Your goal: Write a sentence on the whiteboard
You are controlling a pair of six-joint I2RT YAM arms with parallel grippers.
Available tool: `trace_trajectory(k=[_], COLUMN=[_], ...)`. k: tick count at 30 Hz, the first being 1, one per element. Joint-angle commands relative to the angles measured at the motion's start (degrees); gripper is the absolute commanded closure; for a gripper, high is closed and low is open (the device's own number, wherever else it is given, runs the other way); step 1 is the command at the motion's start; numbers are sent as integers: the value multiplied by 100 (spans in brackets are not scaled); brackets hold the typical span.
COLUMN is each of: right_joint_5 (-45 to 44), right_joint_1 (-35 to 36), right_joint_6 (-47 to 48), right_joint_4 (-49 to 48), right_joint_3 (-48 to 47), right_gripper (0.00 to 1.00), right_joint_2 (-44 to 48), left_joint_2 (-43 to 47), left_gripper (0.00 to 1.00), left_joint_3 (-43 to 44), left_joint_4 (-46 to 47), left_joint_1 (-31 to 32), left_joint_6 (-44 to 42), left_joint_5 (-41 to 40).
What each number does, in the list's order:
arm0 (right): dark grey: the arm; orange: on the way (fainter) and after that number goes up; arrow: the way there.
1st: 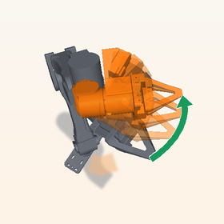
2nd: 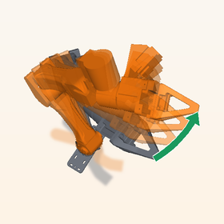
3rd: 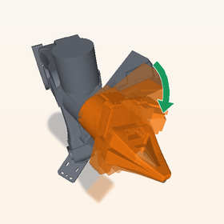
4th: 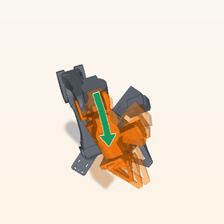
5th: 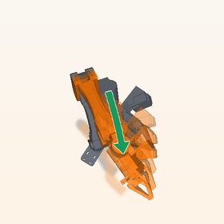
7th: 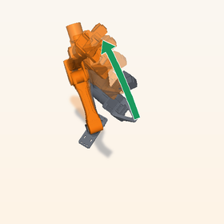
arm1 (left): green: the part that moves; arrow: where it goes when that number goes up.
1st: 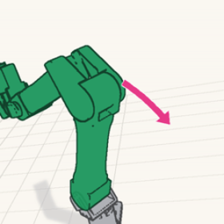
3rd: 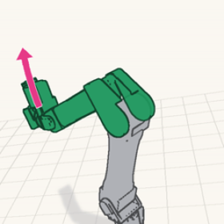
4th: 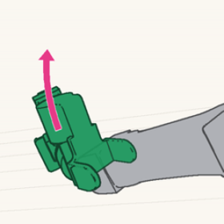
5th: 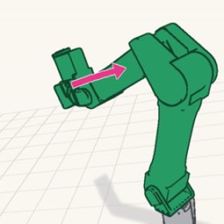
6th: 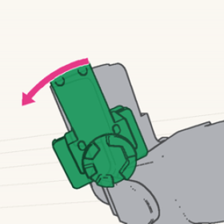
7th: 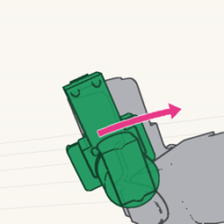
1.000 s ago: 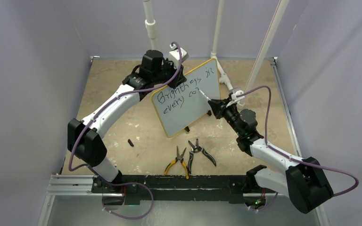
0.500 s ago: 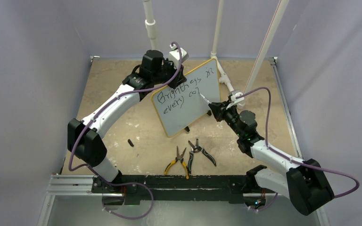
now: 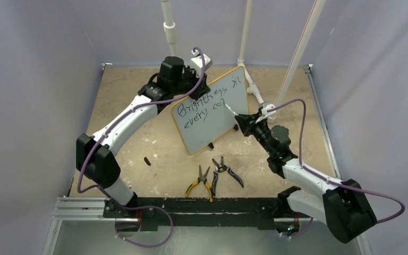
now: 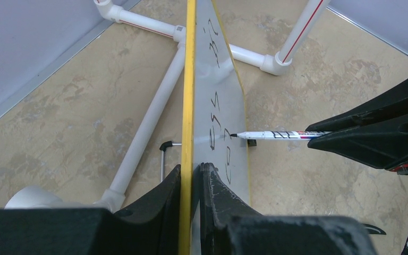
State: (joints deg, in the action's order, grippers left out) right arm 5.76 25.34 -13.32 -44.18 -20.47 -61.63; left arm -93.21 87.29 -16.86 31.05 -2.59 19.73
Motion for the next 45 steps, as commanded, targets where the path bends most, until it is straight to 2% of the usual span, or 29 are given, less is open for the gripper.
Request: trace_trajectory(k=[1,19,33,45], right_joint_5=[77,-26,-439,-119], right_joint_1=[-11,-6,-5,-4], right_joint_6=[-21,-19,-54,8], right_joint_4=[-429,-697,-778,-783], right_joint_3=[-88,-238,-277,-352], right_gripper=[100,100,100,100], right_joint_2=[36,-244,-239,-447], left_joint_2=[189,180,180,207], left_gripper=[100,100,100,100], left_joint_3=[-49,-70,-89,-107], left_joint_4=[231,244,254,254], left_joint_1=[-25,-21,-22,-20], left_joint_6=[-128,-136,-145,-145], left_joint_5=[-144,-136,-136,-147])
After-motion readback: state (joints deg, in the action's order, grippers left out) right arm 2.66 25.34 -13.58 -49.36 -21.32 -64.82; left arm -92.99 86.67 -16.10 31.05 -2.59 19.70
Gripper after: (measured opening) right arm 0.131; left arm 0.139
